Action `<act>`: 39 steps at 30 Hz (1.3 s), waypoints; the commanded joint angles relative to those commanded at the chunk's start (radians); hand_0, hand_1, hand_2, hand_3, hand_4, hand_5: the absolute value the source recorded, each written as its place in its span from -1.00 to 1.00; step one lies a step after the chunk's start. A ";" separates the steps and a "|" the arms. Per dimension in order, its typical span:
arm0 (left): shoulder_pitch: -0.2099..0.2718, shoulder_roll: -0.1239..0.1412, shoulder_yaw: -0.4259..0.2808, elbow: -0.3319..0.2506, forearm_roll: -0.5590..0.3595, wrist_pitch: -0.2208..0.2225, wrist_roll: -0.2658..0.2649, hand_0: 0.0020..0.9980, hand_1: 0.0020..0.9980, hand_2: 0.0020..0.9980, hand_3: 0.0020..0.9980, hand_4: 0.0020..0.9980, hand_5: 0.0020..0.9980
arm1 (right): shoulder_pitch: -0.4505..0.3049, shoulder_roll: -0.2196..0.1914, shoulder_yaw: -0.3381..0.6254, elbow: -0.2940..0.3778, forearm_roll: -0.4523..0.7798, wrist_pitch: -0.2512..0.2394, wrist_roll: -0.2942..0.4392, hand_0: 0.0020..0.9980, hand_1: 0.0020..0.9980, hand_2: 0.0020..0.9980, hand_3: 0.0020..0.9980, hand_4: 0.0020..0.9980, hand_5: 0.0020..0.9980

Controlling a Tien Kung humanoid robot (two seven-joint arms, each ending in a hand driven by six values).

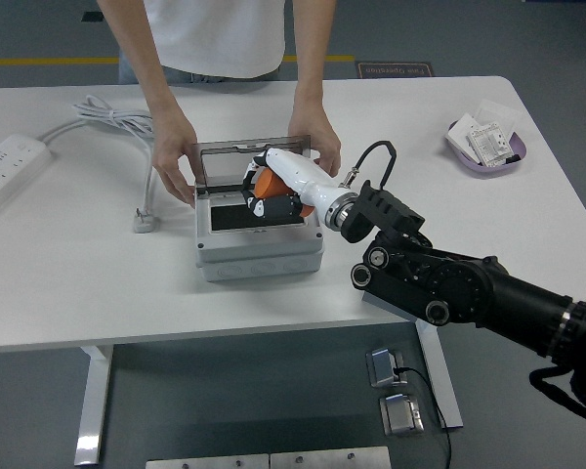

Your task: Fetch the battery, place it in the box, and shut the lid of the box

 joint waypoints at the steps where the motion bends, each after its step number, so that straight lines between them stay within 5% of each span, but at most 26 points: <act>1: -0.001 0.000 -0.001 0.000 0.002 0.000 0.000 0.46 0.51 0.49 0.58 0.37 -0.14 | 0.007 0.005 -0.010 -0.006 0.006 0.000 0.000 -0.75 -0.53 -0.42 -0.41 -1.00 -1.00; 10: -0.006 -0.001 0.001 -0.001 0.009 -0.001 0.001 0.46 0.51 0.49 0.58 0.38 -0.11 | 0.043 0.039 -0.073 -0.032 0.020 -0.011 0.009 -0.74 -0.53 -0.43 -0.40 -1.00 -1.00; 39: -0.022 -0.010 -0.002 -0.004 0.047 -0.004 0.004 0.46 0.51 0.49 0.59 0.37 -0.10 | 0.048 0.048 -0.119 -0.114 0.011 -0.152 0.164 -0.69 -0.48 -0.41 -0.35 -1.00 -1.00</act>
